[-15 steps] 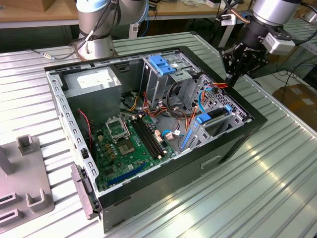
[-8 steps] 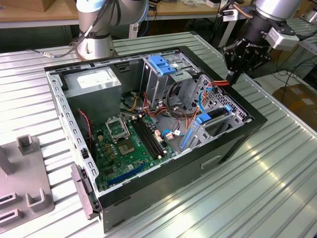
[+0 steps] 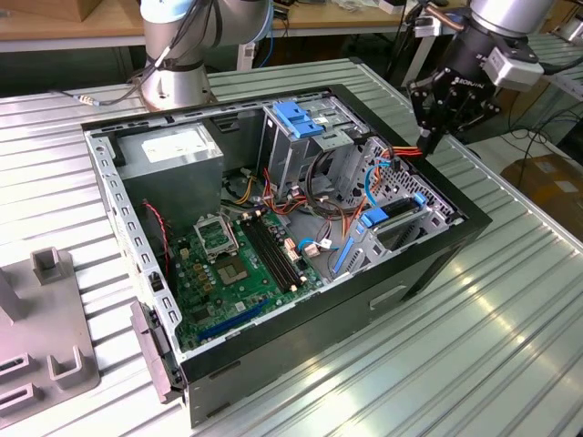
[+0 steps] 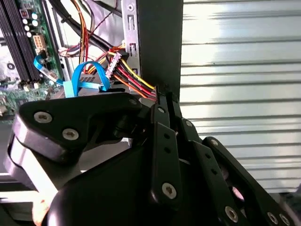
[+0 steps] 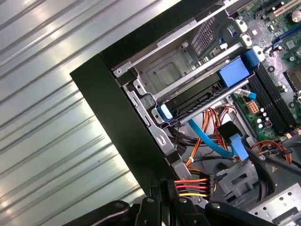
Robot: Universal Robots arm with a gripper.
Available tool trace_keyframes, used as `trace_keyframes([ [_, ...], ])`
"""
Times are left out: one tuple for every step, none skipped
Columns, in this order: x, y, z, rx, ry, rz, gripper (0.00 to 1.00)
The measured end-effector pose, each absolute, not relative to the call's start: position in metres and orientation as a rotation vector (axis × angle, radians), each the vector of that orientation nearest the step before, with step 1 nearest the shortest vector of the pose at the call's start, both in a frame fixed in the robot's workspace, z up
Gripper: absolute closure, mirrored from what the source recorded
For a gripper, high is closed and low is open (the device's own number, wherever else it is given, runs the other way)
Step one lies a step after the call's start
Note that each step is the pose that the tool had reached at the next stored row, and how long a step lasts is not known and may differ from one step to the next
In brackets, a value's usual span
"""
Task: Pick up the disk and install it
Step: 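Insert the first disk wire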
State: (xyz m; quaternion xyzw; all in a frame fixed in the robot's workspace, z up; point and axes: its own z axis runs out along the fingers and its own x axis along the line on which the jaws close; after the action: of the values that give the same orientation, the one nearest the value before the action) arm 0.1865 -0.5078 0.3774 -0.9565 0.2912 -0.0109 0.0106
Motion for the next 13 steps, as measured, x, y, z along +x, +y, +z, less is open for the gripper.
trace_keyframes([
  [0.1865,-0.5078,0.3771,-2.975,0.941,-0.034,0.84],
  [0.1865,-0.5078,0.377,-2.968,0.965,-0.035,0.84],
  [0.1865,-0.5078,0.3768,-2.962,0.986,-0.035,0.84],
  [0.1865,-0.5078,0.3766,-2.953,1.013,-0.036,0.84],
  [0.1865,-0.5079,0.3764,-2.946,1.036,-0.036,0.84],
  [0.1865,-0.5078,0.3762,-2.938,1.059,-0.037,0.84],
  [0.1865,-0.5078,0.3759,-2.931,1.082,-0.037,0.84],
  [0.1865,-0.5078,0.3754,-2.924,1.104,-0.038,0.84],
  [0.1865,-0.5078,0.3746,-2.91,1.144,-0.04,0.84],
  [0.1865,-0.5079,0.374,-2.901,1.17,-0.04,0.84],
  [0.1865,-0.5083,0.3734,-2.899,1.179,-0.041,0.84],
  [0.1858,-0.5086,0.3729,-2.898,1.18,-0.041,0.84],
  [0.1845,-0.5088,0.3726,-2.898,1.181,-0.041,0.84],
])
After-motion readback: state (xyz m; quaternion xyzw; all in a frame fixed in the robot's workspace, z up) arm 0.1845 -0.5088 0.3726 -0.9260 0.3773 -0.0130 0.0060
